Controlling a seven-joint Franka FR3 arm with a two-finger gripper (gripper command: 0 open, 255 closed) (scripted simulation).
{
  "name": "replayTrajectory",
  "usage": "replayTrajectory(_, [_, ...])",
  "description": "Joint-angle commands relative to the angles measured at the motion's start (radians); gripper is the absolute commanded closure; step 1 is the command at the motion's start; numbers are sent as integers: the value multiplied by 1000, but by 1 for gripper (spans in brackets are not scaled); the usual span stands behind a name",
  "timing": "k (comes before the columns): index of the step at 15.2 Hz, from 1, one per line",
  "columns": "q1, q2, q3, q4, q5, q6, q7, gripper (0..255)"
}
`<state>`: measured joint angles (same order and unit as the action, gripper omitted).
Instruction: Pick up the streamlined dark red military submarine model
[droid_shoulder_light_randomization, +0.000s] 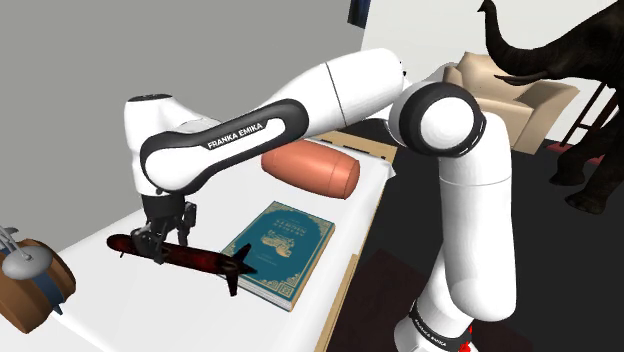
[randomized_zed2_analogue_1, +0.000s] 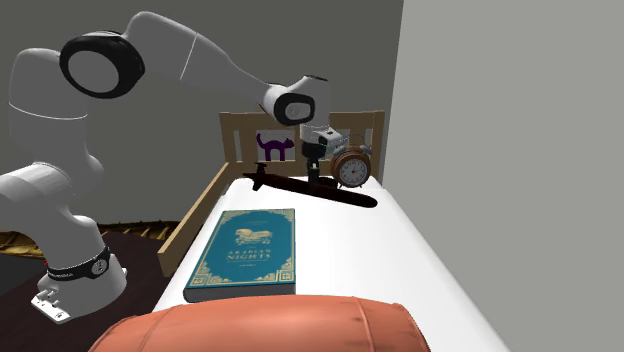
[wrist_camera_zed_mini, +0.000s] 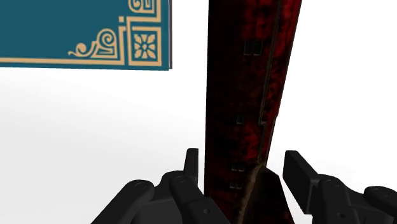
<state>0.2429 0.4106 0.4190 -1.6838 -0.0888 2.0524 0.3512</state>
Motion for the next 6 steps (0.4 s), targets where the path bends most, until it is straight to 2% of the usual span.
replayTrajectory(1, [0, -15, 4, 11, 6, -24, 1, 255])
replayTrajectory(6, [-2, -29, 7, 35, 12, -61, -1, 255])
